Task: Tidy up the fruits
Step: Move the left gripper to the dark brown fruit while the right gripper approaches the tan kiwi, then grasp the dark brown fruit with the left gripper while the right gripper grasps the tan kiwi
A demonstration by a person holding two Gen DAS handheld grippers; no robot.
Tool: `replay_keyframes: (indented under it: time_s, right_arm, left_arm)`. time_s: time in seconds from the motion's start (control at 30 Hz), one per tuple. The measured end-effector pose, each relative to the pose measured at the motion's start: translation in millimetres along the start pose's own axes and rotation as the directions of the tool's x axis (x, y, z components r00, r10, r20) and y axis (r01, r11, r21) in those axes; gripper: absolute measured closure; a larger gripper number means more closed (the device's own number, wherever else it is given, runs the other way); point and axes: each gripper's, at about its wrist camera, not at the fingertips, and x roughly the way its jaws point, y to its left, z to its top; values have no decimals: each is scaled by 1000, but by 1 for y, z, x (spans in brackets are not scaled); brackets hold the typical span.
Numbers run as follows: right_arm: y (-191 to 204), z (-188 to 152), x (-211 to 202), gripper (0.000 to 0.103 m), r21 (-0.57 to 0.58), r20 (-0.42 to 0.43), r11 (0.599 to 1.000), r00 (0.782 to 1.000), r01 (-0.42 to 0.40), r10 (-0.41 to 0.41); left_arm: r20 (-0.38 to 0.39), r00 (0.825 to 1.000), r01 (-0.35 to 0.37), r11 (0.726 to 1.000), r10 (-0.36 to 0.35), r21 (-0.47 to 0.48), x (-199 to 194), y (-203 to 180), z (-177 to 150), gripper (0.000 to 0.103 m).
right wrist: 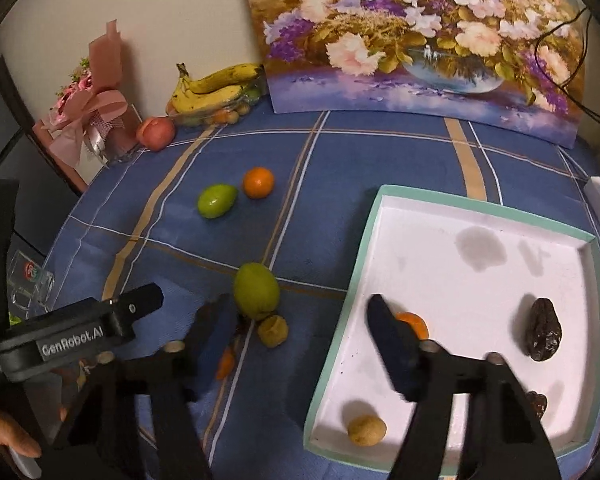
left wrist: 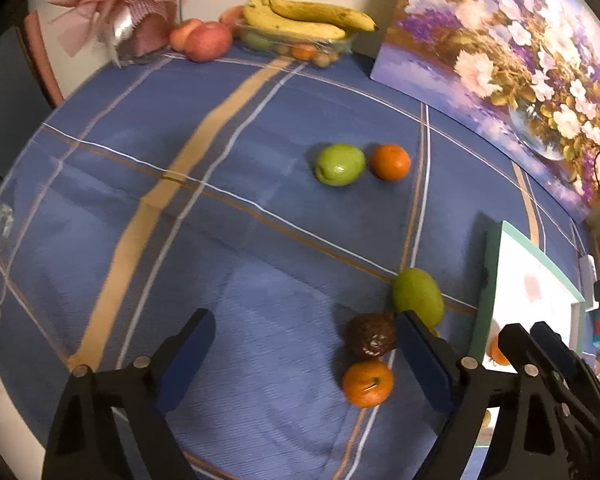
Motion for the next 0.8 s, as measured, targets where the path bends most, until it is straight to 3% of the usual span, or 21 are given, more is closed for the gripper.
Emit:
replay_keyframes:
  time_s: [0.1,0.27,0.43,0.6,0.8]
  right_arm:
    - [-6,3,4,41,19,-8,1000,1000,-4,4]
    - [-13,7,12,47,37,-24,999,1000,-16,17]
    - [-15,7,21,50,47,-46,999,999,-27,29]
    - [-11,6,26,53,45,-57,998,998,-38,41]
    - [-6,4,30,59,31,-76,998,996,-46,48]
  left_arm:
    - [-33,999,0,1000,0,-9,10,-4,2,23]
    - [-73,997,17,1000,-16,13,24,-12,0,24]
    - [-110,993,57,998,-52,39,33,-23,-2,37]
    - [-141,981,138,989,-131,42,39,-33,-5,63]
    - [-142,978,153,988,-150,5,39,-26,-3,65]
